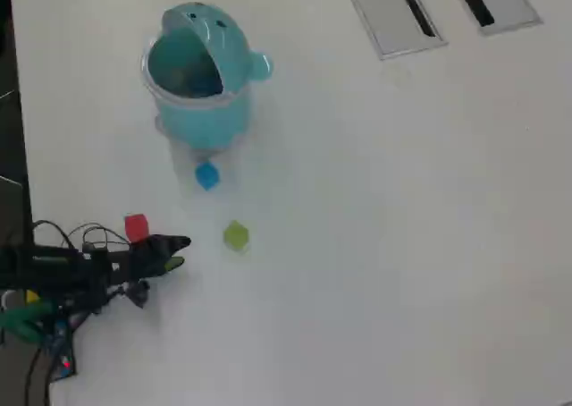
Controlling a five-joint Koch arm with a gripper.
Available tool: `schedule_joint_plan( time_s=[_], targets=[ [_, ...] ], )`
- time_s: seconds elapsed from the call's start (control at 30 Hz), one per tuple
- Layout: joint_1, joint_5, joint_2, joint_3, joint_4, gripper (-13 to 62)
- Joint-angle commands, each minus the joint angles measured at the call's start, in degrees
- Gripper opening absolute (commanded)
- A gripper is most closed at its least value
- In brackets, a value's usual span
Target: Grasp RGB lego blocks and put them in the bin one by one.
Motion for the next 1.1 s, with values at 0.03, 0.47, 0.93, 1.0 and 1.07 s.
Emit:
schedule_joint_plan(
  time_s=[0.03,0.47,0.93,1.0,1.07],
  targets=[
    [-0.7,0.4,1.1,4.0,-5.0,34.5],
    [0.8,-16.6,3.8,4.0,-18.4,33.7],
    [-2.3,-45.1,4.3,1.8,-29.3,32.9],
    [-3.3,-46.8,4.4,1.7,-29.3,32.9],
    [-4.7,-47.4,4.4,1.7,-29.3,31.9]
  ],
)
